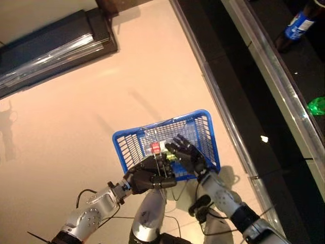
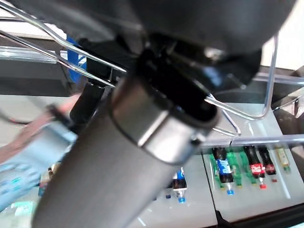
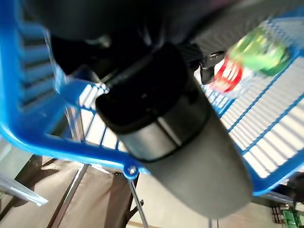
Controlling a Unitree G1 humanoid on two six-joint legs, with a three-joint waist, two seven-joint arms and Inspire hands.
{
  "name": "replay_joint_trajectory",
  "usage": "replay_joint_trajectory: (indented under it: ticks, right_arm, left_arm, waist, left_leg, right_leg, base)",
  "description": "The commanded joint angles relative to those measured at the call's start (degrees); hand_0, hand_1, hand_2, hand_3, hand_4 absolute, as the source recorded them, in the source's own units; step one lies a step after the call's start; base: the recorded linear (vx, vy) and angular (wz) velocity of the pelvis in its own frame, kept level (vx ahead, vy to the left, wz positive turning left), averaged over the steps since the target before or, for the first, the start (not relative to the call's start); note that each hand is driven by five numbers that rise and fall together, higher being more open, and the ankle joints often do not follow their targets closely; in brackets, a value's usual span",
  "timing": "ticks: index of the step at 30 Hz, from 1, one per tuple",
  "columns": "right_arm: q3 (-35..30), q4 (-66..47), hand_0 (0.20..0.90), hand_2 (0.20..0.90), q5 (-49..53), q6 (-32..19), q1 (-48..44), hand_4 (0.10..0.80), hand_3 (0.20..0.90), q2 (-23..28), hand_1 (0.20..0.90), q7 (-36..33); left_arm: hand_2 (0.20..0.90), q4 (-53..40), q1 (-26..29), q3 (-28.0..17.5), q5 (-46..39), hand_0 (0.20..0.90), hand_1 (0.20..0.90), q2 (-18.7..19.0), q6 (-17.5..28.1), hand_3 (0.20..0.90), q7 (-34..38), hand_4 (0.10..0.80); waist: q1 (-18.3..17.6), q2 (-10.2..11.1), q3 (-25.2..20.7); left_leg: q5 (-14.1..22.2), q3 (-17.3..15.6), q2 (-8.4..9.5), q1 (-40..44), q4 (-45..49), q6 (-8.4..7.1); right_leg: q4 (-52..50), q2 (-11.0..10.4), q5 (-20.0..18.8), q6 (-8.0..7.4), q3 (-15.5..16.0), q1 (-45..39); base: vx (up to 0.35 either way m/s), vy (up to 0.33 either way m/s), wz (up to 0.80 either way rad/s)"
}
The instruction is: Pick up the drink and place into the basket.
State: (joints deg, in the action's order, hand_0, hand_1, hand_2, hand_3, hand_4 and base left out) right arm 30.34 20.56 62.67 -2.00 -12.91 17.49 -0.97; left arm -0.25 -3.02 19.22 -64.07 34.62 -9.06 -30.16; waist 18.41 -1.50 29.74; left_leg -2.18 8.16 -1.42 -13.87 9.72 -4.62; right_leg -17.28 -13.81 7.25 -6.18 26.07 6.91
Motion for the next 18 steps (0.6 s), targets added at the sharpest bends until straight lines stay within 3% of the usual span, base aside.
replay_joint_trajectory:
  ticks: [1,9,15,18]
  right_arm:
    - [1.03,-9.25,0.900,0.900,-0.98,-3.50,5.00,0.800,0.900,0.96,0.900,9.58]
    - [-0.97,-12.75,0.900,0.900,-1.75,-3.59,11.96,0.800,0.900,2.25,0.900,15.24]
    - [-2.92,-14.83,0.900,0.900,-3.89,-3.45,17.77,0.800,0.900,1.60,0.900,24.22]
    - [-4.26,-13.29,0.900,0.900,-3.91,-2.62,20.14,0.800,0.900,1.06,0.900,27.17]
  left_arm:
    - [0.300,-12.42,-2.26,2.24,-2.56,0.300,0.300,-5.74,10.70,0.200,-6.01,0.100]
    - [0.300,-7.47,-4.43,0.58,-0.84,0.300,0.300,-7.51,14.70,0.200,0.54,0.100]
    - [0.300,2.84,-6.46,-3.55,12.67,0.300,0.300,-9.48,21.71,0.200,14.16,0.100]
    - [0.300,10.04,-7.31,-6.43,17.07,0.300,0.300,-10.41,21.35,0.200,19.72,0.100]
  waist:
    - [-2.66,1.67,-6.82]
    - [-5.61,3.57,-11.05]
    - [-7.87,4.42,-15.57]
    - [-8.62,4.36,-17.42]
  left_leg:
    - [-1.05,-5.87,1.48,2.68,-4.49,3.27]
    - [-1.44,-8.24,0.26,5.72,-8.00,3.10]
    - [-0.07,-11.14,-0.30,9.26,-8.57,3.44]
    - [0.42,-12.08,-0.19,11.34,-9.16,3.89]
  right_leg:
    - [7.82,2.78,-8.12,-1.16,-3.21,-1.21]
    - [11.74,3.14,-9.90,-2.62,-6.41,-2.75]
    - [12.43,1.92,-10.06,-4.07,-8.41,-4.70]
    - [11.30,1.29,-9.97,-4.74,-9.37,-5.89]
  base:
    - [-0.017,-0.001,-0.15]
    - [0.012,0.006,-0.21]
    - [0.051,0.046,-0.23]
    - [0.078,0.046,-0.14]
